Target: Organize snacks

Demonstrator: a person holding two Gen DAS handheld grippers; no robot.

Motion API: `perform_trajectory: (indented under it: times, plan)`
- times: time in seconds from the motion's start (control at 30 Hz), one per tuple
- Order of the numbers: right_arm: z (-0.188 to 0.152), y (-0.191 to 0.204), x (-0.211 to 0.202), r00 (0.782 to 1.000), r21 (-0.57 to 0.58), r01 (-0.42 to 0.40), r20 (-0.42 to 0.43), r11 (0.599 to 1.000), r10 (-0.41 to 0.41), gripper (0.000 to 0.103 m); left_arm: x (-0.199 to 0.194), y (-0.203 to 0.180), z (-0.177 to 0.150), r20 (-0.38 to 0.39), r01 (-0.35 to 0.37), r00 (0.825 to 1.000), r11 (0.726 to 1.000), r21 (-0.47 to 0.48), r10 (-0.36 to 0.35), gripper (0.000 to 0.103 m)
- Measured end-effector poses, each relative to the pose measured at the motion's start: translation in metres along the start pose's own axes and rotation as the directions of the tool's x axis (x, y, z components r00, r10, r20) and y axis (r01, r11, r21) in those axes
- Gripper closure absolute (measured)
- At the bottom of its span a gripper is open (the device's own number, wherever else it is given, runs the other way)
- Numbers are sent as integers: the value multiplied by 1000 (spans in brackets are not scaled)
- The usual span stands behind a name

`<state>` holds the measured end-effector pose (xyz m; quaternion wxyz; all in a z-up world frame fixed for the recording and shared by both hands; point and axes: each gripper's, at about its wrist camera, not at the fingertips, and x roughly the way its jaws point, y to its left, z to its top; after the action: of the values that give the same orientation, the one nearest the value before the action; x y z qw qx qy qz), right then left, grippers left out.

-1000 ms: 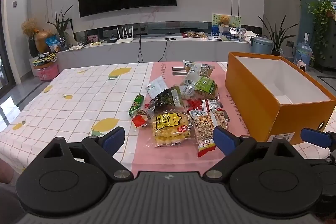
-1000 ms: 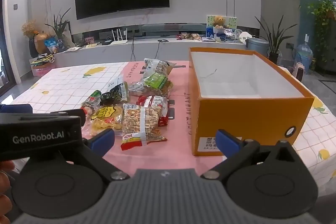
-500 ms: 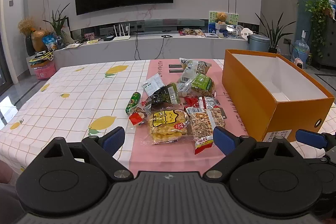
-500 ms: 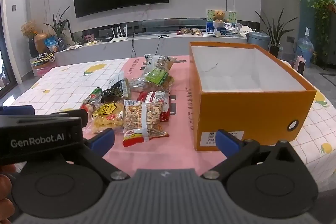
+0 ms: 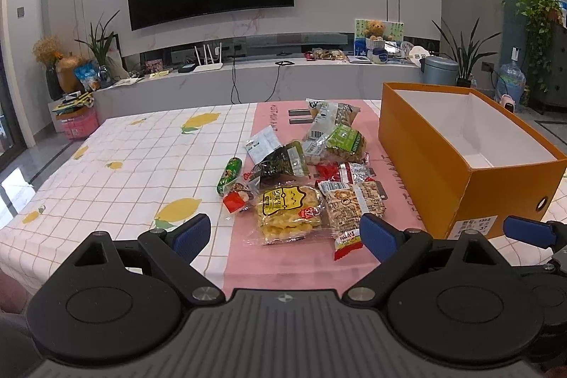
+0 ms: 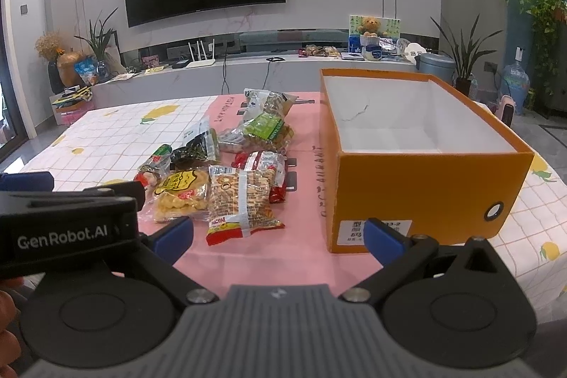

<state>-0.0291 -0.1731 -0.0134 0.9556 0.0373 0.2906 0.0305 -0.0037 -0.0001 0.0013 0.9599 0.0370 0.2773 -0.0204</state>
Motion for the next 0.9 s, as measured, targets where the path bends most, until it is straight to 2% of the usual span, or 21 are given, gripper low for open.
perform_trajectory:
  times: [0.9]
  plan:
    - [-1,-1,3,1000,5,-29,-6,1000,29,3,4,2,-2,-16,23,1000,1000,-21,-23,0]
